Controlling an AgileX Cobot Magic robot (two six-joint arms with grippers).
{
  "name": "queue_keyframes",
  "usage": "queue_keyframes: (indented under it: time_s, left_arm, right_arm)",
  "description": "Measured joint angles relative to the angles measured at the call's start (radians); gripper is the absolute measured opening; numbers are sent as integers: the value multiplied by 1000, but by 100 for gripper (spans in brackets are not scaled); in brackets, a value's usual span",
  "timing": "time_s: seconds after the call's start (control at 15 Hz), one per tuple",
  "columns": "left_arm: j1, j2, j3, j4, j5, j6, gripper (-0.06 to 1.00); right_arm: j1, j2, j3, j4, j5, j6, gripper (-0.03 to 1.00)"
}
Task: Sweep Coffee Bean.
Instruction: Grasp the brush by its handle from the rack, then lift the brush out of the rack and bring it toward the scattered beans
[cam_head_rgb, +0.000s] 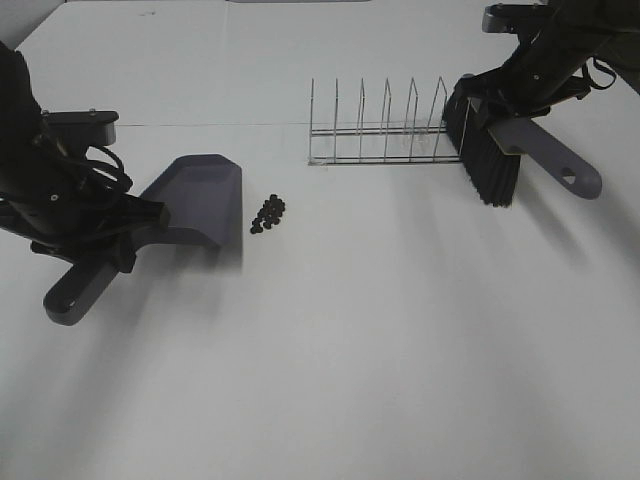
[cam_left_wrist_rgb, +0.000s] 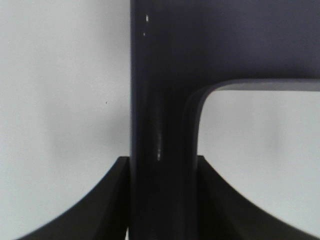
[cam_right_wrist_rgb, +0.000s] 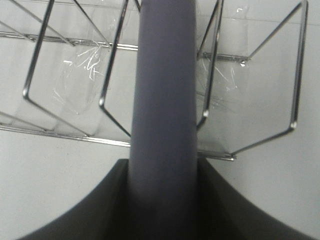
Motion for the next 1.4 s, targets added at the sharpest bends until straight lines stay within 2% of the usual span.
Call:
queue_keyframes:
  time_s: [0.33,0.47,0.73,0.8,1.13,1.27,1.4]
  left_arm:
    - [0,0,0,0,0,1,32]
    - [0,0,0,0,0,1,32]
    - [0,0,0,0,0,1,32]
    - [0,0,0,0,0,1,32]
    - [0,66,0,-6,69,2,32]
    - [-2,109,0,-15,67,2,32]
    - [-2,148,0,-31,65,4,32]
  right_arm:
    - [-2,-117,0,-19,34,23,28]
    - [-5,-189,0,-19,75,45,28]
    - [-5,-286,0,36,252,42,28]
    - [-5,-292,0,47,270,41,28]
    - [4,-305,31,266,522,-86,28]
    - [46,-305,69,244,512,-88,28]
    - [143,-305,119,158,455,-57,28]
